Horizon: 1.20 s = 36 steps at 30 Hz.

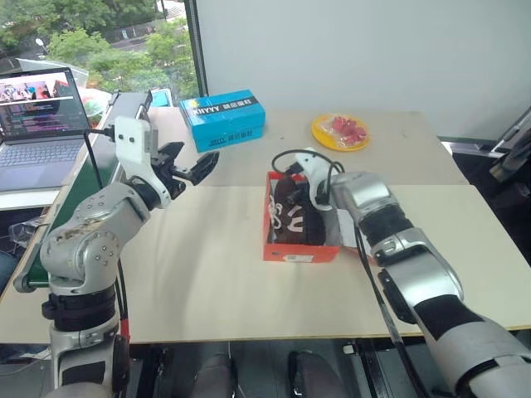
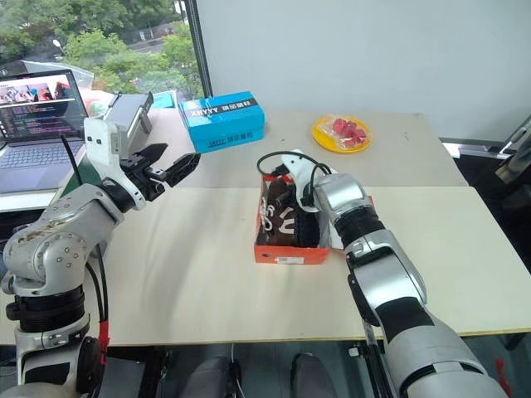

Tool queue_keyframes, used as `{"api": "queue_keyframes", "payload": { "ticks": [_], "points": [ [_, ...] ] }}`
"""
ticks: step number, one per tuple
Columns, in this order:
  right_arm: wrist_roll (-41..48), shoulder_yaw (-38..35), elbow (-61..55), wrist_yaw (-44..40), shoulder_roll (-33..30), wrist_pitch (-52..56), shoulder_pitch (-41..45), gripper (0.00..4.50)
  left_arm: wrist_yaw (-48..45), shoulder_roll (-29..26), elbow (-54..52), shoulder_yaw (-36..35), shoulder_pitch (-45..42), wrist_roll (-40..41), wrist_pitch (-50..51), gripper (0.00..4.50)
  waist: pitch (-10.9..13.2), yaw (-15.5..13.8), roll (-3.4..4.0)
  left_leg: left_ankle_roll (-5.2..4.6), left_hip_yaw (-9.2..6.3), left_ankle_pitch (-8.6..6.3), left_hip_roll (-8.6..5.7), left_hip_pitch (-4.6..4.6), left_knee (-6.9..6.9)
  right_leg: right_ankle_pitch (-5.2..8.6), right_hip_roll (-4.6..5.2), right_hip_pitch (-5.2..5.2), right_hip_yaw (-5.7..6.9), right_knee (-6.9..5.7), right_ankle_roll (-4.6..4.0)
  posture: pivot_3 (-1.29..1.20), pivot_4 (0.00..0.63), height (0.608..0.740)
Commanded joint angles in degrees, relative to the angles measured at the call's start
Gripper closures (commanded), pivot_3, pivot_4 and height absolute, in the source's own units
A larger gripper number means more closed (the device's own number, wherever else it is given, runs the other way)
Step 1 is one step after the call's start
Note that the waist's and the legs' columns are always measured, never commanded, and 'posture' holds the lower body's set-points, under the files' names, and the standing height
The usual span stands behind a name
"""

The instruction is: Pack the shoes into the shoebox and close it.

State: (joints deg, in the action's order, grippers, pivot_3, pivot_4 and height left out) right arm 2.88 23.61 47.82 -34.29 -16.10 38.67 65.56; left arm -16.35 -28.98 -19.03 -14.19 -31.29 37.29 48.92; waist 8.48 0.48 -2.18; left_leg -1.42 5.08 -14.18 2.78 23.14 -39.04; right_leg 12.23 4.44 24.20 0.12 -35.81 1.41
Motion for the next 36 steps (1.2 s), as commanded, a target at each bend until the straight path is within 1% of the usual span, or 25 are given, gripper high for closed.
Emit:
{"api": "queue_keyframes", "payload": {
  "ticks": [1,3,5,6,7,9,13,14,15,17,22,27,31,33,34,35,36],
  "points": [
    [-6.4,3.5,6.1,-1.1,-0.3,-2.1,-2.2,4.03,0.3,0.3,-2.7,0.2,0.1,-0.7,-1.6,0.0,0.0,-0.2,-0.05,-0.01,-0.01,-0.01,0.0,-0.08,0.0,0.01,0.01,-0.07,0.0,0.04,0.0,0.0,0.15,0.74],
    [-7.4,3.5,7.1,-1.6,0.5,-2.9,-2.6,4.03,0.5,0.7,-3.0,0.3,0.4,-0.9,-1.7,0.0,-0.1,-0.3,-0.12,0.0,-0.03,0.0,0.0,-0.13,0.0,0.01,0.01,-0.1,0.0,0.01,0.0,0.0,0.15,0.74],
    [-8.2,3.3,7.5,-2.7,1.3,-3.1,-3.2,3.05,0.6,1.1,-3.2,0.5,0.7,-1.1,-1.8,0.0,-0.2,-0.3,-0.16,0.01,-0.04,0.0,0.01,-0.2,0.02,0.02,0.01,-0.13,-0.01,-0.02,-0.02,0.0,0.15,0.74],
    [-8.7,3.4,7.3,-3.5,1.5,-3.1,-3.6,2.85,0.5,1.2,-3.2,0.7,0.8,-1.4,-1.9,0.0,-0.3,-0.3,-0.15,0.02,-0.05,0.0,0.01,-0.21,0.03,0.02,0.01,-0.13,-0.01,-0.04,-0.03,0.0,0.15,0.74],
    [-9.0,3.4,7.1,-4.1,1.7,-3.0,-4.0,2.56,0.4,1.3,-3.2,0.9,1.0,-1.7,-2.0,0.0,-0.3,-0.3,-0.15,0.02,-0.05,0.0,0.01,-0.21,0.03,0.02,0.01,-0.12,-0.02,-0.04,-0.03,0.0,0.15,0.74],
    [-10.1,3.7,6.1,-5.4,1.9,-2.7,-4.8,1.8,0.3,1.5,-3.3,1.3,1.1,-2.2,-2.2,0.0,-0.3,-0.4,-0.13,0.02,-0.05,0.0,0.01,-0.2,0.07,0.02,0.01,-0.12,-0.02,-0.06,-0.03,0.0,0.15,0.74],
    [-10.4,2.1,2.4,-7.0,1.5,-0.7,-5.3,0.54,0.2,1.7,-3.1,1.5,1.2,-2.5,-2.4,0.0,-0.3,-0.6,-0.12,0.02,-0.08,0.0,0.0,-0.16,0.07,0.02,0.03,-0.1,-0.02,-0.08,-0.03,0.0,0.15,0.74],
    [-10.3,1.4,0.9,-7.0,1.2,-0.4,-5.5,0.12,0.1,1.8,-3.1,1.6,1.2,-2.6,-2.4,0.0,-0.3,-0.6,-0.12,0.02,-0.08,0.0,0.0,-0.14,0.07,0.02,0.03,-0.08,-0.01,-0.07,-0.03,0.0,0.15,0.74],
    [-10.2,0.4,-1.6,-6.5,0.6,-0.3,-5.8,0.01,0.0,1.9,-3.0,1.7,1.2,-2.7,-2.5,0.0,-0.3,-0.6,-0.12,0.02,-0.09,0.0,0.0,-0.14,0.07,0.02,0.03,-0.08,-0.01,-0.07,-0.03,0.0,0.15,0.74],
    [-9.2,-1.2,-8.1,-7.2,-0.6,1.9,-6.8,0.01,-0.2,2.1,-3.0,2.0,1.2,-2.9,-2.5,0.0,-0.3,-0.7,-0.11,0.02,-0.11,0.0,0.0,-0.12,0.07,0.02,0.03,-0.05,-0.01,-0.07,-0.03,0.0,0.15,0.74],
    [-5.9,-5.8,-24.1,-8.9,-3.0,10.2,-9.0,0.01,-1.0,2.3,-2.7,2.2,1.0,-3.2,-2.4,0.0,-0.2,-0.6,0.03,0.02,-0.21,0.01,0.02,0.31,0.08,0.01,0.02,0.29,0.03,-0.12,-0.03,0.0,0.15,0.74],
    [0.7,-12.3,-40.7,-9.5,-3.6,23.3,-8.2,0.01,-2.1,2.2,-1.5,2.7,0.0,-3.8,-2.7,0.0,-0.2,-0.2,0.07,0.05,-0.26,0.04,0.01,0.72,0.05,0.0,-0.01,0.86,-0.15,-0.32,-0.03,0.0,0.15,0.74],
    [3.5,-14.2,-48.1,-9.4,-4.8,25.2,-8.6,0.01,-2.9,2.2,-0.5,3.1,-0.6,-4.0,-3.1,0.0,-0.2,0.2,0.07,0.04,-0.23,0.04,0.02,0.71,0.06,0.0,-0.04,0.85,-0.14,-0.27,-0.03,0.0,0.15,0.74],
    [4.6,-14.7,-49.9,-9.8,-5.9,24.0,-9.2,0.01,-3.5,2.0,-0.2,3.3,-1.0,-4.2,-3.2,0.0,-0.2,0.2,0.07,0.03,-0.21,0.03,0.0,0.71,0.06,0.0,-0.03,0.85,-0.14,-0.25,-0.03,0.0,0.15,0.74],
    [5.9,-16.3,-50.6,-9.9,-5.6,22.2,-9.8,0.01,-3.8,1.8,-0.1,3.4,-1.1,-4.2,-3.1,0.0,-0.2,0.2,0.07,0.03,-0.18,0.03,0.0,0.7,0.06,0.0,-0.03,0.84,-0.14,-0.22,-0.03,0.0,0.15,0.74],
    [6.7,-17.5,-51.0,-10.2,-5.6,18.3,-11.0,0.26,-4.5,1.3,-0.2,3.5,-1.0,-4.1,-2.8,0.0,-0.2,0.2,0.07,0.03,-0.16,0.03,-0.01,0.7,0.06,0.01,-0.03,0.84,-0.14,-0.2,-0.03,0.0,0.15,0.74],
    [9.1,-19.2,-51.0,-11.6,-5.3,18.2,-11.8,0.52,-5.4,0.4,-0.4,3.7,-0.8,-4.1,-2.5,0.0,-0.2,0.2,0.07,0.03,-0.15,0.03,-0.01,0.7,0.06,0.01,-0.03,0.84,-0.13,-0.2,-0.03,0.0,0.15,0.74]
  ]
}}
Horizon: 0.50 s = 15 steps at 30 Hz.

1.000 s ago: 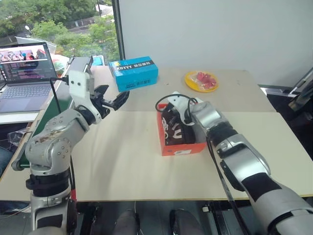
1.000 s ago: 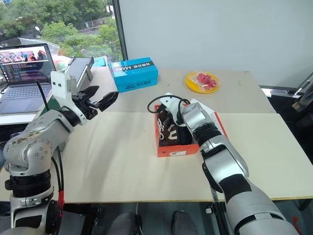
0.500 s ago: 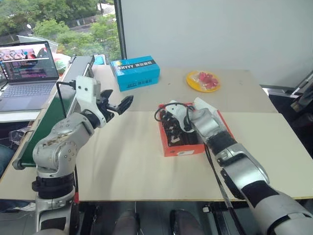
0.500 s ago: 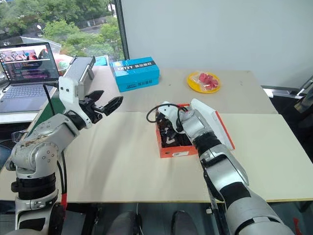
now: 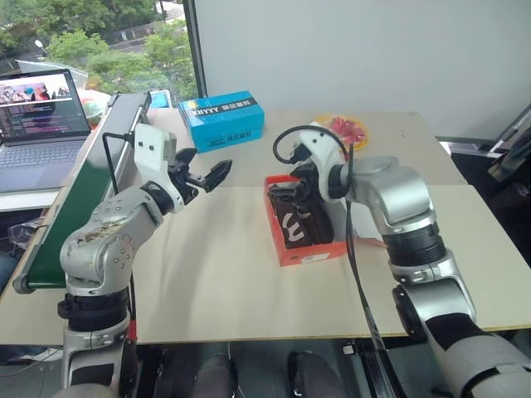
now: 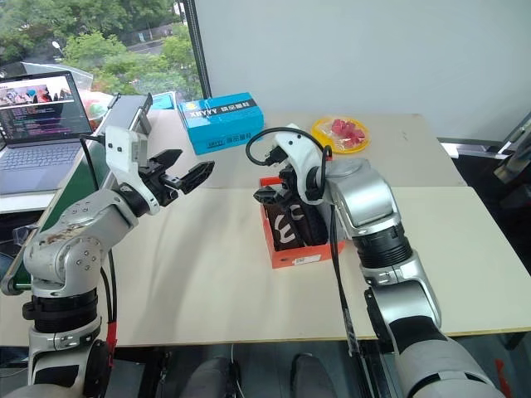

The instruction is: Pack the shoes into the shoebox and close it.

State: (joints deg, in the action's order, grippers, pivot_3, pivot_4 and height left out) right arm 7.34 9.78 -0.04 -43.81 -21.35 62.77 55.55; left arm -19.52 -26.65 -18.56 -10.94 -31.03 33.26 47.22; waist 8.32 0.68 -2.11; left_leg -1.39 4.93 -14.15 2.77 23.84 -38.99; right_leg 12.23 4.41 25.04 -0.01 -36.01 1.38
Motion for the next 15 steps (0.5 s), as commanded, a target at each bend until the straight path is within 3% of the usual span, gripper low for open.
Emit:
{"api": "queue_keyframes", "payload": {
  "ticks": [1,5,11,12,15],
  "points": [
    [6.5,-6.4,-3.1,-3.0,0.2,-5.8,-2.4,0.73,-3.0,-2.6,-1.0,0.6,-0.8,0.0,-0.5,0.0,0.0,0.0,-0.01,0.0,0.01,0.0,0.0,0.0,0.01,0.0,0.0,-0.01,0.01,0.0,0.0,0.0,0.15,0.74],
    [2.1,-0.5,-0.8,-1.7,-2.4,-13.8,-6.9,2.16,-9.7,-8.5,-1.5,3.0,0.9,-0.8,-1.0,0.0,0.0,0.0,0.0,0.0,0.13,0.0,0.0,0.0,0.01,0.0,-0.01,0.0,-0.01,0.01,0.0,0.0,0.15,0.74],
    [0.9,1.1,4.5,0.0,-1.6,-19.2,-7.9,4.19,-15.1,-13.2,-2.9,2.9,3.0,0.7,0.1,0.0,0.0,0.2,0.03,0.01,0.24,0.01,0.02,-0.03,0.01,0.02,-0.04,0.09,-0.11,0.08,-0.01,0.0,0.15,0.74],
    [0.8,1.2,5.6,0.2,-1.3,-20.1,-7.9,4.41,-15.8,-13.9,-3.2,3.0,3.5,0.8,0.4,0.0,0.0,0.2,0.03,0.01,0.24,0.01,0.03,-0.03,0.01,0.02,-0.05,0.1,-0.12,0.08,-0.01,0.0,0.15,0.74],
    [-0.1,1.9,8.8,0.3,-0.7,-22.9,-7.5,4.41,-17.5,-15.2,-4.1,3.1,4.7,1.8,1.4,0.0,0.0,0.2,0.03,0.0,0.24,0.0,0.03,-0.02,0.01,0.02,-0.04,0.09,-0.14,0.08,-0.01,0.0,0.15,0.74]
  ]
}}
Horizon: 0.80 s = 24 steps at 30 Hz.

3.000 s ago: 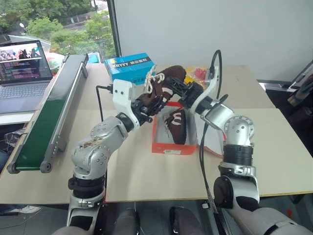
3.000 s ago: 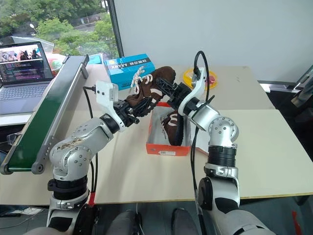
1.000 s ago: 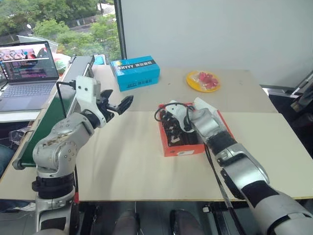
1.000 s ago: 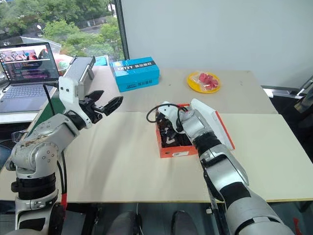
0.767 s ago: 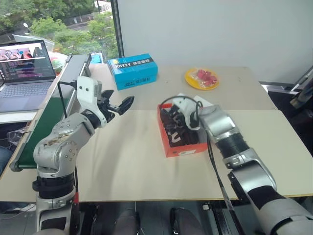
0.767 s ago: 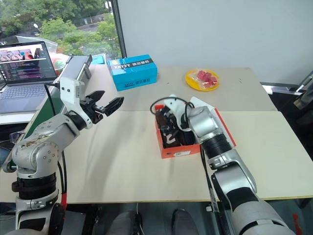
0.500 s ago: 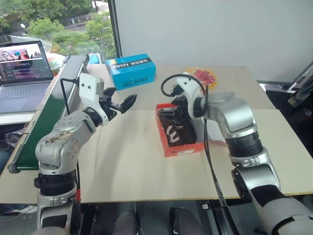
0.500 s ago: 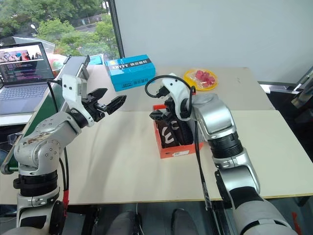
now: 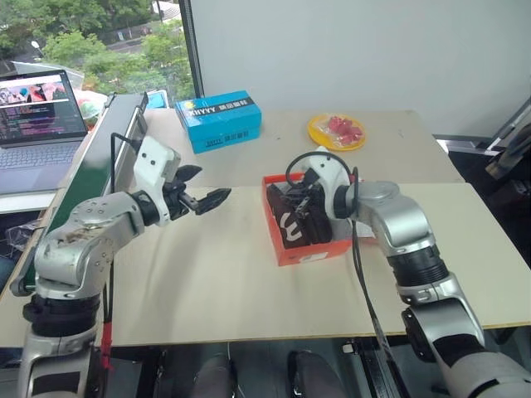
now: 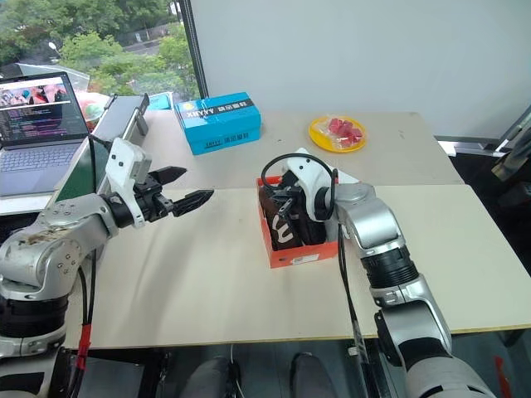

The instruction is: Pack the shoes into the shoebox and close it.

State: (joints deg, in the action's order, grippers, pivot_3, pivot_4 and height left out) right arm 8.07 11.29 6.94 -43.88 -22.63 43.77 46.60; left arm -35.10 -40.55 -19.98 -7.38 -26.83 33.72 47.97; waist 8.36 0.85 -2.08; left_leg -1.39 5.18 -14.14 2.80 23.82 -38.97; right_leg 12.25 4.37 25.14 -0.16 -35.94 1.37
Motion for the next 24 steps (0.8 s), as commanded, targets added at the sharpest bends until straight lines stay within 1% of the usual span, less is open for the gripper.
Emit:
{"api": "queue_keyframes", "payload": {
  "ticks": [1,5,8,11,16,20,24],
  "points": [
    [-1.2,0.7,3.1,0.4,0.8,-4.9,1.7,4.41,-2.5,-1.6,-3.0,-0.4,0.7,1.8,0.9,0.0,0.0,0.0,0.0,0.0,0.01,0.0,0.0,0.0,0.0,0.0,0.0,0.0,0.01,0.0,0.0,0.0,0.15,0.74],
    [-2.0,1.0,8.5,0.5,2.1,-8.4,3.0,4.41,-3.7,-2.3,-3.9,-0.4,0.9,2.4,1.9,0.0,0.0,0.0,0.0,0.0,0.05,0.0,0.0,0.0,-0.01,0.0,-0.01,0.0,0.01,0.0,0.0,0.0,0.15,0.74],
    [-3.1,1.4,15.1,0.5,3.7,-12.8,3.6,4.41,-3.9,-2.8,-4.0,-0.5,1.0,2.6,2.2,0.0,0.0,0.0,0.01,0.0,0.04,0.0,0.0,0.0,-0.01,0.0,-0.01,0.0,-0.01,-0.01,0.0,0.0,0.15,0.74],
    [-4.6,1.4,26.2,1.4,5.7,-18.8,4.2,4.41,-3.9,-2.8,-4.1,-0.3,0.8,2.6,2.3,0.0,0.0,0.0,0.01,0.0,0.06,0.0,0.0,-0.05,-0.01,0.0,-0.01,-0.05,0.0,0.0,0.0,0.0,0.15,0.74],
    [-7.7,2.0,40.8,3.7,8.2,-28.2,6.6,4.41,-4.1,-2.4,-4.3,0.6,0.6,2.6,2.2,0.0,0.0,-0.2,0.01,0.01,0.09,0.0,-0.01,-0.24,-0.01,0.0,0.0,-0.2,-0.02,0.0,0.0,0.0,0.15,0.74],
    [-11.4,3.9,46.5,4.9,8.4,-33.8,6.8,4.41,-5.5,-3.2,-4.9,1.5,1.0,2.9,2.2,0.0,0.0,-0.3,0.01,-0.01,0.06,-0.01,-0.01,-0.44,-0.01,0.0,0.03,-0.51,0.06,0.01,0.01,0.0,0.15,0.74],
    [-15.6,6.2,48.3,7.4,6.8,-36.9,6.1,4.41,-6.5,-4.1,-5.0,1.6,1.8,2.6,1.9,0.0,0.0,-0.4,0.02,-0.01,-0.02,-0.02,0.0,-0.75,0.0,0.03,0.05,-0.86,0.15,0.09,0.01,0.0,0.15,0.74]
  ]
}}
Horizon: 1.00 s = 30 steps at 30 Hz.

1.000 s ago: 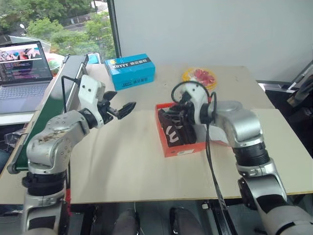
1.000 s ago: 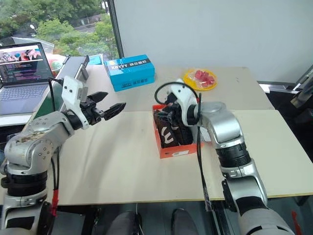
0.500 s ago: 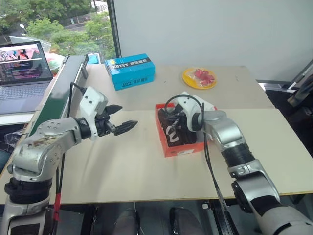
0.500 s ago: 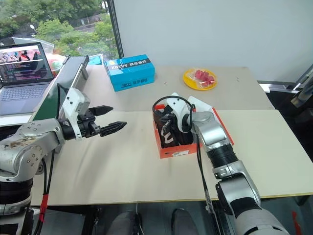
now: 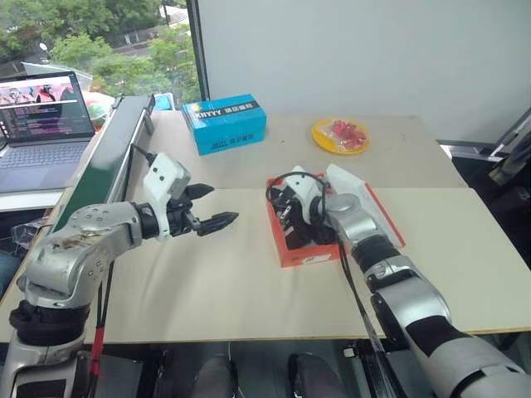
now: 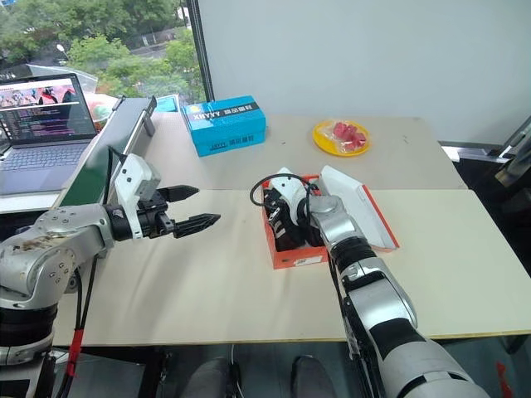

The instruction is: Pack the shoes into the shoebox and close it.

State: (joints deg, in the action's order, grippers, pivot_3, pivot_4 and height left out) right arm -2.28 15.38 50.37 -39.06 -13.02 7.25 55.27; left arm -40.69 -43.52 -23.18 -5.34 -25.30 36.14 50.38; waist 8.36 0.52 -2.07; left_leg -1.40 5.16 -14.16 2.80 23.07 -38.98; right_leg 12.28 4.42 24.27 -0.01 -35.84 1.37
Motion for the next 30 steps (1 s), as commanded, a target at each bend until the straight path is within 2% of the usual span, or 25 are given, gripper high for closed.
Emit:
{"api": "queue_keyframes", "payload": {
  "ticks": [1,5,9,12,15,20,23,25,28,30],
  "points": [
    [-6.3,2.6,4.8,3.1,-3.2,-0.8,-2.7,4.41,-1.0,-1.1,-1.8,-0.4,0.2,0.2,-0.6,0.0,0.0,-0.2,0.02,0.0,0.0,0.0,-0.01,-0.06,0.0,0.02,0.01,-0.04,0.0,0.0,0.0,0.0,0.15,0.74],
    [-5.4,1.2,0.2,2.2,-3.9,1.6,-3.1,4.41,-1.1,-0.8,-1.9,0.0,0.2,0.2,-0.5,0.0,0.0,-1.0,0.01,0.0,-0.03,0.0,-0.03,-0.12,0.0,0.04,0.03,-0.11,0.0,0.0,-0.01,0.0,0.15,0.74],
    [-0.5,-2.5,-14.0,-2.5,-5.6,11.8,-4.7,4.41,-1.8,-1.0,-1.6,0.6,-0.2,0.0,-0.7,0.0,0.0,-1.2,0.01,0.0,-0.08,0.0,-0.03,0.06,-0.01,0.04,0.03,-0.01,0.01,-0.06,0.0,0.0,0.15,0.74],
    [9.3,-8.0,-34.5,-8.0,-8.6,30.8,-5.5,4.41,-3.3,-1.3,-0.7,1.9,-1.3,-0.2,-1.0,0.0,0.0,-1.2,0.06,-0.01,-0.15,0.0,-0.02,0.3,-0.01,0.03,0.02,0.13,0.08,-0.12,0.0,0.0,0.15,0.74],
    [19.9,-15.5,-48.8,-8.5,-9.7,47.6,-4.9,4.41,-5.0,-1.2,0.9,3.6,-3.0,-0.7,-1.6,0.0,0.1,-0.9,0.12,-0.01,-0.23,0.0,0.0,0.53,-0.03,0.03,-0.01,0.41,0.01,-0.19,0.0,0.0,0.15,0.74],
    [26.2,-20.6,-63.5,-5.9,-14.4,61.5,-8.7,4.41,-8.7,-0.8,5.4,7.4,-7.2,-2.7,-4.0,0.0,0.1,-0.6,0.12,-0.01,-0.23,0.0,0.0,0.67,-0.01,0.04,-0.08,0.71,-0.1,-0.19,-0.02,0.0,0.15,0.74],
    [25.6,-20.1,-71.4,-4.0,-22.1,66.1,-16.7,4.41,-11.2,0.1,8.4,9.5,-10.2,-3.9,-5.5,0.0,0.1,-1.1,0.11,-0.02,-0.04,0.0,-0.05,0.68,-0.03,0.05,-0.05,0.67,-0.07,-0.03,-0.01,0.0,0.15,0.74],
    [26.8,-22.8,-77.1,-3.0,-26.2,70.2,-23.3,4.41,-13.1,1.1,10.8,11.3,-12.4,-4.9,-6.7,0.0,0.1,-1.7,0.09,-0.04,-0.05,0.0,-0.11,0.79,-0.05,0.08,0.01,0.69,-0.02,0.0,0.04,0.0,0.15,0.74],
    [30.0,-28.0,-84.0,-3.3,-28.5,74.1,-33.0,4.41,-15.5,2.6,13.8,13.3,-14.8,-6.1,-8.0,0.0,0.1,-1.7,0.09,-0.08,-0.03,-0.01,-0.15,0.89,-0.11,0.09,0.01,0.76,-0.1,-0.01,0.05,0.0,0.15,0.74],
    [30.4,-30.8,-87.4,-3.3,-29.2,74.5,-42.7,4.41,-17.3,3.7,16.3,14.9,-16.7,-7.3,-9.5,0.0,0.1,-1.3,0.08,-0.08,-0.08,-0.01,-0.14,0.87,-0.15,0.08,-0.03,0.78,-0.18,-0.05,0.06,0.0,0.15,0.74]
  ]
}}
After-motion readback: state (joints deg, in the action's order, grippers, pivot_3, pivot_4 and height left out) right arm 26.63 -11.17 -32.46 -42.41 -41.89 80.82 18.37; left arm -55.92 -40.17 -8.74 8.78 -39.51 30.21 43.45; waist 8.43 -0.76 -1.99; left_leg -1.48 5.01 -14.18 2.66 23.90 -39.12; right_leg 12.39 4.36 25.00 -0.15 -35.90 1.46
